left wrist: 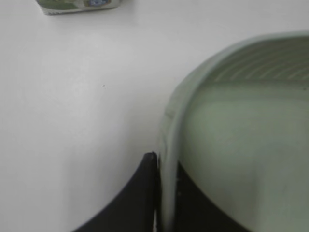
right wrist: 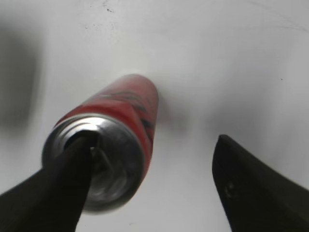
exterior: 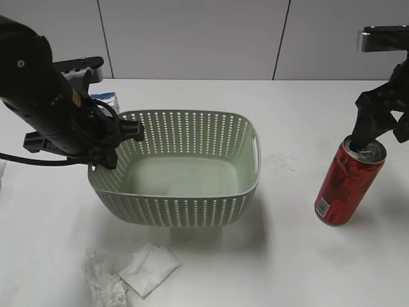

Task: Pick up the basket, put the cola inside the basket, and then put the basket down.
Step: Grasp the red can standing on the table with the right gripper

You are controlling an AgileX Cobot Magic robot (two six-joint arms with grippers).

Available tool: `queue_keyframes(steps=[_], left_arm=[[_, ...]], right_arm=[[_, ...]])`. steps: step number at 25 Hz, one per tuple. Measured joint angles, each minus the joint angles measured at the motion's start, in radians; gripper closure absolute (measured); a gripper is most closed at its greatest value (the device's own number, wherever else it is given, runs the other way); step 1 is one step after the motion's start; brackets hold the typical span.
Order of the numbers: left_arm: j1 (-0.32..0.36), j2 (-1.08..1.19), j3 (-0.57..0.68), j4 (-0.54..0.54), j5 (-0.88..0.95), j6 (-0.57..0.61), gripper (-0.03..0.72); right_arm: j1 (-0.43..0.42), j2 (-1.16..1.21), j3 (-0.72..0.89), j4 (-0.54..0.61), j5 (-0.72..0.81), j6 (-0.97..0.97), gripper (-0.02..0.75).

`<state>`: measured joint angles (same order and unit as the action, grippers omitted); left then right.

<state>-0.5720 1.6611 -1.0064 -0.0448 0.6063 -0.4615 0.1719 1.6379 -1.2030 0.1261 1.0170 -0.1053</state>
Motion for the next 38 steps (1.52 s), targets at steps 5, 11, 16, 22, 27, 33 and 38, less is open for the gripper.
queue_keyframes(steps=[5,11,16,22,27,33,38], left_arm=[[0.000,0.000,0.000,-0.002,0.000,0.000,0.689],[0.000,0.000,0.000,-0.002,0.001,0.000,0.689],[0.000,0.000,0.000,-0.002,0.001,0.000,0.689],[0.000,0.000,0.000,-0.002,0.001,0.000,0.689],[0.000,0.000,0.000,-0.002,0.002,0.000,0.689],[0.000,0.000,0.000,-0.002,0.011,0.000,0.689],[0.000,0.000,0.000,-0.002,0.014,0.000,0.689]], right_arm=[[0.001,0.018,-0.010,-0.001,-0.007,0.000,0.155],[0.002,0.017,-0.069,-0.010,0.003,0.000,0.155],[0.002,-0.041,-0.174,0.000,0.048,0.000,0.155],[0.002,-0.177,-0.202,-0.019,0.156,0.000,0.156],[0.002,-0.365,-0.089,-0.031,0.161,0.000,0.156],[0.002,-0.635,0.196,-0.032,0.059,0.000,0.155],[0.002,-0.861,0.417,-0.032,-0.058,0.000,0.155]])
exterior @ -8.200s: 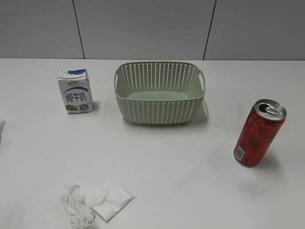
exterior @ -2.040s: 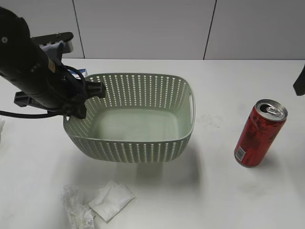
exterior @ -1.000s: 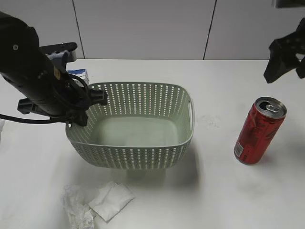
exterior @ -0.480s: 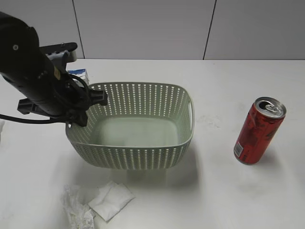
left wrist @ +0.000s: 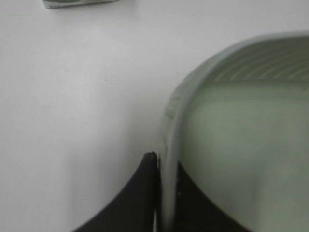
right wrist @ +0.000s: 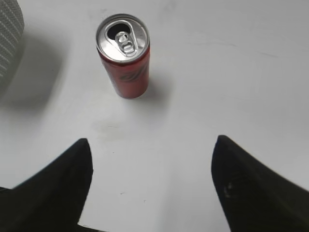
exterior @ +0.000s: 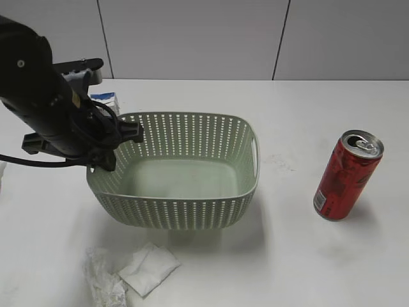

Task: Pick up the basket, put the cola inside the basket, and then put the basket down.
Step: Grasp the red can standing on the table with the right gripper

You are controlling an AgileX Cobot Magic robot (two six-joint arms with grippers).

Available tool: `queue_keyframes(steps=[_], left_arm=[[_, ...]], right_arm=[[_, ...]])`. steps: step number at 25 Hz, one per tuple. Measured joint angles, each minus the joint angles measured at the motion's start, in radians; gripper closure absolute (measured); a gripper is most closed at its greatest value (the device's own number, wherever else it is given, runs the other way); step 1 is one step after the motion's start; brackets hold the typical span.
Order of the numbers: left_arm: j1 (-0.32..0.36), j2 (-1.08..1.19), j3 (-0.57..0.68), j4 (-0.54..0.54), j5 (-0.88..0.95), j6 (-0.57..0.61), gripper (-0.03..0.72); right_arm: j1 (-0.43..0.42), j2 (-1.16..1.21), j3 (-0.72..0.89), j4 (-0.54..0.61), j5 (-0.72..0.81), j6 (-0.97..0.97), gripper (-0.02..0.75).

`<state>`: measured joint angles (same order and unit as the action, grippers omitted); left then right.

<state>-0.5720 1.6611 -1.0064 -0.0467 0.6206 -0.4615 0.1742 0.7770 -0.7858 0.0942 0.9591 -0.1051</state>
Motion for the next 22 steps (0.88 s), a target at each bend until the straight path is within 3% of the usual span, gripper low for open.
queue_keyframes(steps=[8,16,22], left_arm=[[0.000,0.000,0.000,-0.002,0.001,0.000,0.689],[0.000,0.000,0.000,-0.023,0.002,0.000,0.689],[0.000,0.000,0.000,-0.031,0.011,-0.001,0.689]], right_arm=[[0.000,-0.390,0.235,0.000,-0.070,-0.005,0.156],[0.000,-0.752,0.340,-0.002,-0.069,-0.020,0.156],[0.001,-0.782,0.364,-0.008,-0.020,-0.052,0.155]])
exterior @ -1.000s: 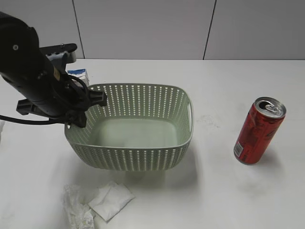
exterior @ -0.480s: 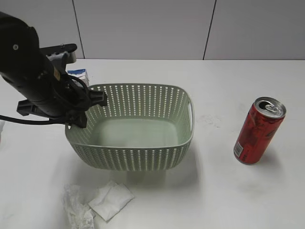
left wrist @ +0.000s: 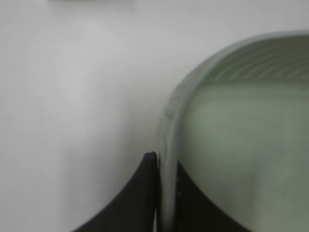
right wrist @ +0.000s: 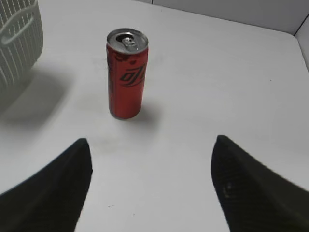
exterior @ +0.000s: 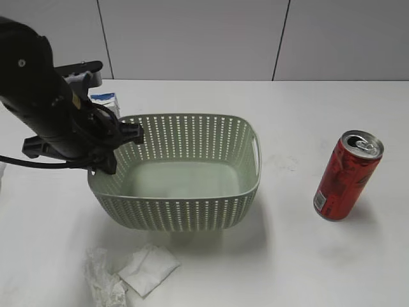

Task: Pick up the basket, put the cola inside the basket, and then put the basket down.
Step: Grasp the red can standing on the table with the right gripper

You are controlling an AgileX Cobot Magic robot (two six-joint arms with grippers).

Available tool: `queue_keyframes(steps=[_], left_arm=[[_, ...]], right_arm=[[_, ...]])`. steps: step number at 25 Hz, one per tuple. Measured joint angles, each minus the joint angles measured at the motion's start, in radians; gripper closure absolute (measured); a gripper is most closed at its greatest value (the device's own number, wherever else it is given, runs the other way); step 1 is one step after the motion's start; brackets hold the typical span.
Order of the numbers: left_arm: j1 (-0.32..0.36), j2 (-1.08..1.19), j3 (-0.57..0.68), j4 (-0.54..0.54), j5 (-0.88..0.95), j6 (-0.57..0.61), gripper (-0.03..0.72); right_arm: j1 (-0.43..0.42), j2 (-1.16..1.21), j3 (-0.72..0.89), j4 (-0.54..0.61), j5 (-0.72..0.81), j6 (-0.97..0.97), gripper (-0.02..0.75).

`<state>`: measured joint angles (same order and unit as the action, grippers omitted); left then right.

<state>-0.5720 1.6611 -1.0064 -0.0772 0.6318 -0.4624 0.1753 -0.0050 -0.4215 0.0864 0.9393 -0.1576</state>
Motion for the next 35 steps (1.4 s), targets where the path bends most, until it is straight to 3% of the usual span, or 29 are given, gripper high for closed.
queue_keyframes(steps=[10,16,25,35], left_arm=[[0.000,0.001,0.000,-0.001,0.008,0.000,0.689],[0.000,0.001,0.000,0.000,0.008,0.000,0.689],[0.000,0.001,0.000,0.000,0.008,0.000,0.689],[0.000,0.001,0.000,0.000,0.008,0.000,0.689]], right_arm=[[0.000,0.011,-0.001,0.014,-0.001,-0.005,0.132],[0.000,0.170,-0.058,0.074,-0.088,-0.005,0.109],[0.000,0.652,-0.299,0.155,-0.110,-0.007,0.110],[0.000,1.210,-0.646,0.202,0.055,-0.007,0.113]])
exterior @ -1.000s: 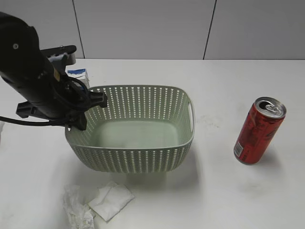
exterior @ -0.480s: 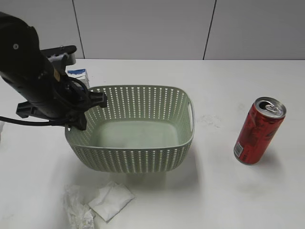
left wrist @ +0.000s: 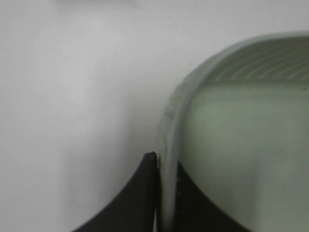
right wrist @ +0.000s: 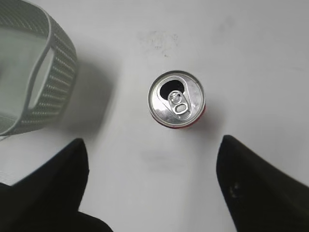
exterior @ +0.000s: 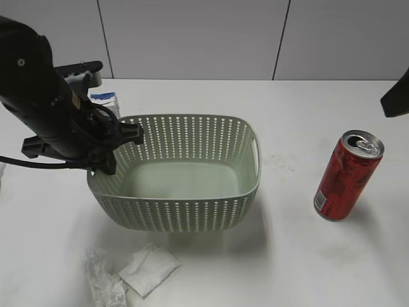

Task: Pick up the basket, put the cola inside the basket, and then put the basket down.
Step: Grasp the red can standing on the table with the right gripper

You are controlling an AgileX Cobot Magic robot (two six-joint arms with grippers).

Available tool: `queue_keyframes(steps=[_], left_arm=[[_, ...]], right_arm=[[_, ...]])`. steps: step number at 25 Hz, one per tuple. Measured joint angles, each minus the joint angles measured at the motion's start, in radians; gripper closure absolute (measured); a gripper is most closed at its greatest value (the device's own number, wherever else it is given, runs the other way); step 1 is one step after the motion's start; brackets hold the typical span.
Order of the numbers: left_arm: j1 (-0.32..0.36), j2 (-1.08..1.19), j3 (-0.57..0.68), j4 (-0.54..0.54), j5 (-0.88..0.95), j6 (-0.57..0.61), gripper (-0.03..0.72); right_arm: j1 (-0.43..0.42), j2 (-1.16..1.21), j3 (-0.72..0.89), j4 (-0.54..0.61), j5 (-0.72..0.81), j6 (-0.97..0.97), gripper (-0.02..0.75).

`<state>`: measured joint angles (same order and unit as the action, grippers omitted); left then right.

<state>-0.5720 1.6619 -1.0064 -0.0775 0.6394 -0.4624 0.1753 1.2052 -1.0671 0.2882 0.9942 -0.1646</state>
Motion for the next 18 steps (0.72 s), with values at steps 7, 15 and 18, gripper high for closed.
queue_keyframes(steps=[7,15,18], left_arm=[[0.000,0.000,0.000,0.000,0.000,0.000,0.689],[0.000,0.000,0.000,0.000,0.000,0.000,0.689],[0.000,0.000,0.000,0.000,0.000,0.000,0.689]], right_arm=[[0.000,0.238,-0.077,0.001,0.043,0.000,0.113],[0.000,0.366,-0.078,-0.007,-0.020,0.000,0.113],[0.000,0.402,-0.079,-0.016,-0.037,0.000,0.113]])
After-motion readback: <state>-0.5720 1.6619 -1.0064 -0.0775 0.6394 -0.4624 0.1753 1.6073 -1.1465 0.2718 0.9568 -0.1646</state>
